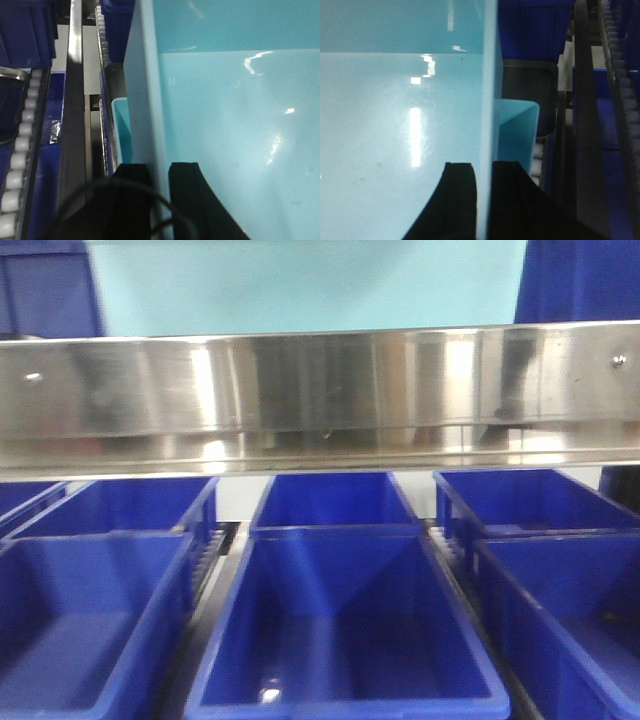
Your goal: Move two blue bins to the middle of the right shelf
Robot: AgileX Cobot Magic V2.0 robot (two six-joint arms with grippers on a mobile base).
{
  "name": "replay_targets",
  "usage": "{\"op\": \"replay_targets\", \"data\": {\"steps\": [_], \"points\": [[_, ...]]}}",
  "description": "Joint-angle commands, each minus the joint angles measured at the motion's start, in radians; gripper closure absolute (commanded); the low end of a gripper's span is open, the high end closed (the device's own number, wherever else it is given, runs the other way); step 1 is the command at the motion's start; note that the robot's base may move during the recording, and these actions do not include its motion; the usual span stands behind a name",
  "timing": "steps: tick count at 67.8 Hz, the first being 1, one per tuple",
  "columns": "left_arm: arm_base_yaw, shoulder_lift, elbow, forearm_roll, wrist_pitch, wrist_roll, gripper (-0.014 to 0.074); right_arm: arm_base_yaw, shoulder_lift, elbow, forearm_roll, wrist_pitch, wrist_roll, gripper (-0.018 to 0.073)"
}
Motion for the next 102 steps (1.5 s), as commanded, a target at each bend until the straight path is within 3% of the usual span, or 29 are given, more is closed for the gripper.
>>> {"op": "replay_targets", "data": {"steps": [1, 102], "points": [[0.0, -0.013, -0.011, 0.015, -0.027, 0.002, 0.0707, -0.01, -0.016, -0.007, -0.039, -0.046, -0.007, 0.0711], [0.0, -0.013, -0.011, 0.015, -0.027, 0.002, 0.0707, -0.01, -0.016, -0.007, -0.039, -0.046, -0.007, 0.0711]]}}
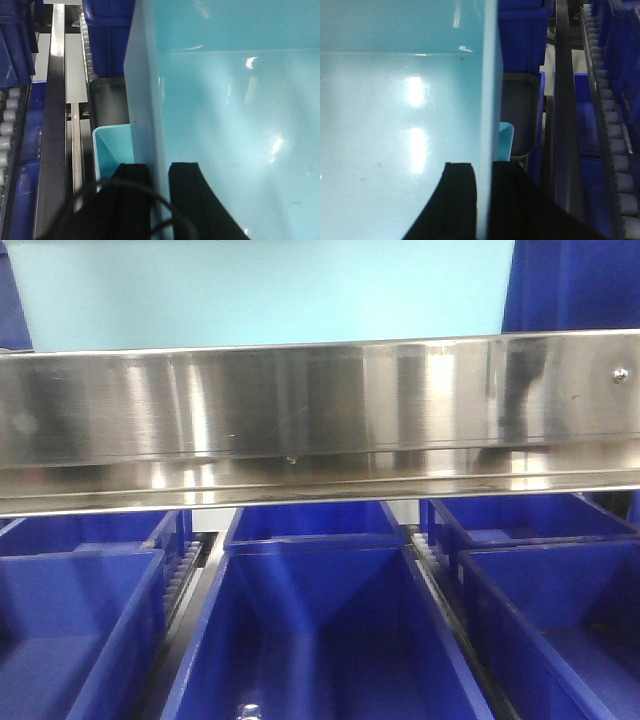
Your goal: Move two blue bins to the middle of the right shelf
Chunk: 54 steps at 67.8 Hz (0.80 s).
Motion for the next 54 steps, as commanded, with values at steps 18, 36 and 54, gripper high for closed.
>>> {"op": "replay_targets", "data": {"steps": [18, 36, 54], "points": [[0.0, -0.013, -0.011, 0.014, -0.027, 0.002, 0.0707, -0.01, -0.016, -0.007, -0.039, -0.051, -0.007, 0.0711], [0.027, 0.005, -0.011, 0.014, -0.023, 0.002, 0.0707, -0.01, 0.003, -0.007, -0.011, -0.108, -0.007, 0.0711], [0.055, 0.076, -0.011, 0.014, 0.018, 0.004, 0.0707, -0.01, 0.073, -0.007, -0.006, -0.079, -0.007, 0.0711]]}}
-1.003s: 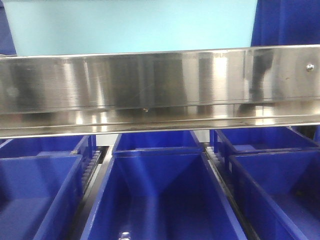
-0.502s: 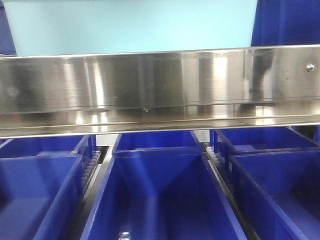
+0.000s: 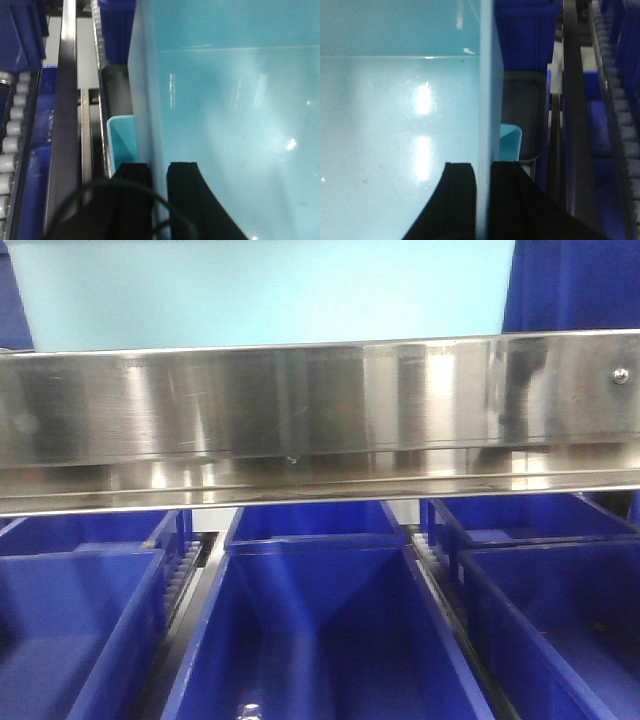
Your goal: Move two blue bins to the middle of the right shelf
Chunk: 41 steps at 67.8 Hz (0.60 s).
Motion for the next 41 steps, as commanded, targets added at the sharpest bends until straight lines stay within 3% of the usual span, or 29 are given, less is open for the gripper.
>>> {"op": "replay_targets", "data": {"steps": [1, 14, 28, 41], "points": [[0.015, 0.014, -0.008, 0.022, 0.002, 0.004, 0.0707, -0.01, 0.009, -0.007, -0.024, -0.034, -0.003, 0.0711], [0.015, 0.042, -0.008, 0.022, 0.035, 0.004, 0.0707, -0.01, 0.04, -0.005, -0.022, -0.005, -0.003, 0.0711], [0.015, 0.049, -0.008, 0.075, 0.05, 0.004, 0.0707, -0.01, 0.064, -0.005, -0.022, 0.02, -0.003, 0.0711], [0.015, 0.049, -0.008, 0.094, 0.002, 0.009, 0.0707, -0.01, 0.067, -0.005, -0.032, -0.056, -0.003, 0.0711]]}}
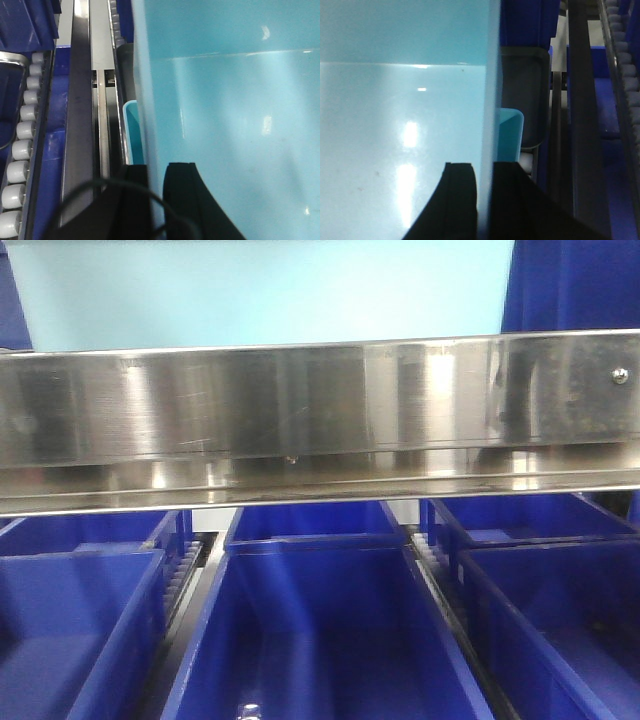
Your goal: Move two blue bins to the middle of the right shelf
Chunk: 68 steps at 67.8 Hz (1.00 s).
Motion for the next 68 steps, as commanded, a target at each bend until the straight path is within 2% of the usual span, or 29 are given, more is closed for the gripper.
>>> {"op": "replay_targets", "data": {"steps": [1, 20, 68], "points": [[0.013, -0.002, -0.006, 0.043, -0.027, 0.009, 0.0707, -0.01, 0.002, -0.004, -0.04, -0.062, -0.005, 0.0711], [0.013, -0.002, -0.006, 0.043, -0.098, 0.009, 0.0707, -0.01, 0.002, -0.004, -0.065, -0.104, -0.005, 0.0711], [0.013, 0.033, -0.002, 0.065, -0.041, 0.009, 0.0707, -0.012, 0.026, -0.002, -0.07, 0.02, -0.005, 0.0711]]}}
